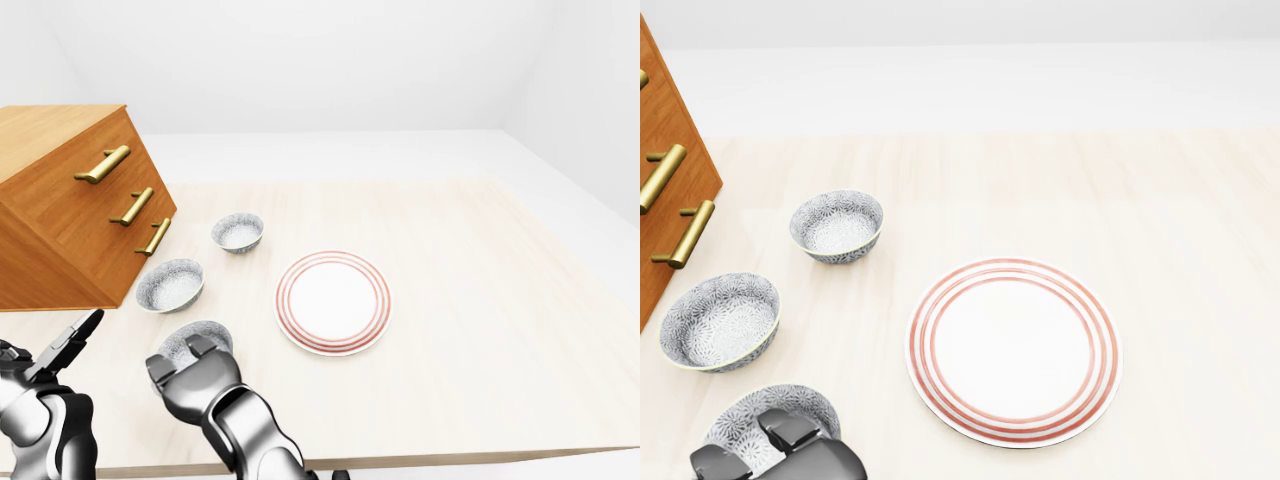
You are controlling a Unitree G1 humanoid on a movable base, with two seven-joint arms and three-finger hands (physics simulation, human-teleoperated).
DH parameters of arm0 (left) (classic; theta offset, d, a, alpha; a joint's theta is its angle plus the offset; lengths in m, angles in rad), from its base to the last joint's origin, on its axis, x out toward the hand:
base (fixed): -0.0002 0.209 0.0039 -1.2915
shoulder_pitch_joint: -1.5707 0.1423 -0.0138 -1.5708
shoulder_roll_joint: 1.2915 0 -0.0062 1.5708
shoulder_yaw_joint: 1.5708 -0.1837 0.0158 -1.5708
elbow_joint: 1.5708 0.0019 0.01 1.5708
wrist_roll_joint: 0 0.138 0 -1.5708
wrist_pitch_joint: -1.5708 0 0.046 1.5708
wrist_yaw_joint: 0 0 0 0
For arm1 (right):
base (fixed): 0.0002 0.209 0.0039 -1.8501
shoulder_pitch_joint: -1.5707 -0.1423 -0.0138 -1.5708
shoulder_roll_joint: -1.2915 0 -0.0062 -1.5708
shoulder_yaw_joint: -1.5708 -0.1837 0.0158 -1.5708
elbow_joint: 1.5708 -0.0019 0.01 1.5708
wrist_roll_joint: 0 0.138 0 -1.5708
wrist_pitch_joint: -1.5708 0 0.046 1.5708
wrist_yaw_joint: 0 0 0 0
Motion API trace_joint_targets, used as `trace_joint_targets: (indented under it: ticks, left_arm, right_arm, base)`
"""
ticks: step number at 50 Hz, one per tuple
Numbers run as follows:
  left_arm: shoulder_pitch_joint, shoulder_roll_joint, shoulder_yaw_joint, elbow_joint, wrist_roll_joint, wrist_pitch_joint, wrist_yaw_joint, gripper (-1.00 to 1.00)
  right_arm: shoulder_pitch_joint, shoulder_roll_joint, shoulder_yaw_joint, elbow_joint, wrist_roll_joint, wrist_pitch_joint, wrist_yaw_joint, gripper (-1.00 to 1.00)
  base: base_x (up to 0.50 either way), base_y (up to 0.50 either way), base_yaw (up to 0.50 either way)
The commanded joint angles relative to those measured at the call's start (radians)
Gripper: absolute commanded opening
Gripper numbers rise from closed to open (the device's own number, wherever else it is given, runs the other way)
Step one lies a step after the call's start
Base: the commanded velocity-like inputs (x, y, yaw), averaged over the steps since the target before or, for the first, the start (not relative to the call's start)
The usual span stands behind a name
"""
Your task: Put the bowl at the front on the plate.
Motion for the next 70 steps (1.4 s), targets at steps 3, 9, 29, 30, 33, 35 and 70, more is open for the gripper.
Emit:
trace_joint_targets:
  ticks: [3, 9, 29, 30, 33, 35, 70]
  left_arm:
    - [0.003, -0.001, 0.002, -0.010, -0.001, 0.000, 0.000, 1.00]
    - [0.006, -0.003, 0.006, -0.019, -0.002, 0.000, 0.000, 1.00]
    - [0.001, -0.001, 0.001, -0.006, 0.000, 0.000, 0.000, 1.00]
    - [0.000, -0.001, 0.001, -0.005, 0.001, 0.000, 0.000, 1.00]
    - [0.003, -0.002, 0.001, -0.011, 0.000, 0.000, 0.000, 1.00]
    - [0.002, -0.002, 0.001, -0.008, 0.001, 0.000, 0.000, 1.00]
    - [0.003, -0.004, 0.005, -0.020, -0.003, 0.000, 0.000, 1.00]
  right_arm:
    - [0.003, -0.006, -0.019, 0.058, 0.025, 0.000, 0.000, 1.00]
    - [0.010, -0.010, -0.018, 0.071, 0.015, 0.000, 0.000, 1.00]
    - [-0.026, 0.005, -0.084, 0.202, 0.069, 0.000, -0.059, 1.00]
    - [-0.027, 0.006, -0.086, 0.204, 0.069, 0.000, -0.059, 1.00]
    - [-0.026, 0.004, -0.092, 0.204, 0.070, 0.000, -0.059, 1.00]
    - [-0.023, 0.004, -0.094, 0.204, 0.072, 0.000, -0.059, 1.00]
    - [-0.055, 0.012, -0.121, 0.202, 0.036, 0.000, -0.060, -1.00]
  base:
    - [0.00, 0.00, 0.00]
    - [0.00, 0.00, 0.00]
    - [0.00, 0.00, 0.00]
    - [0.00, 0.00, 0.00]
    - [0.00, 0.00, 0.00]
    - [0.00, 0.00, 0.00]
    - [0.00, 0.00, 0.00]
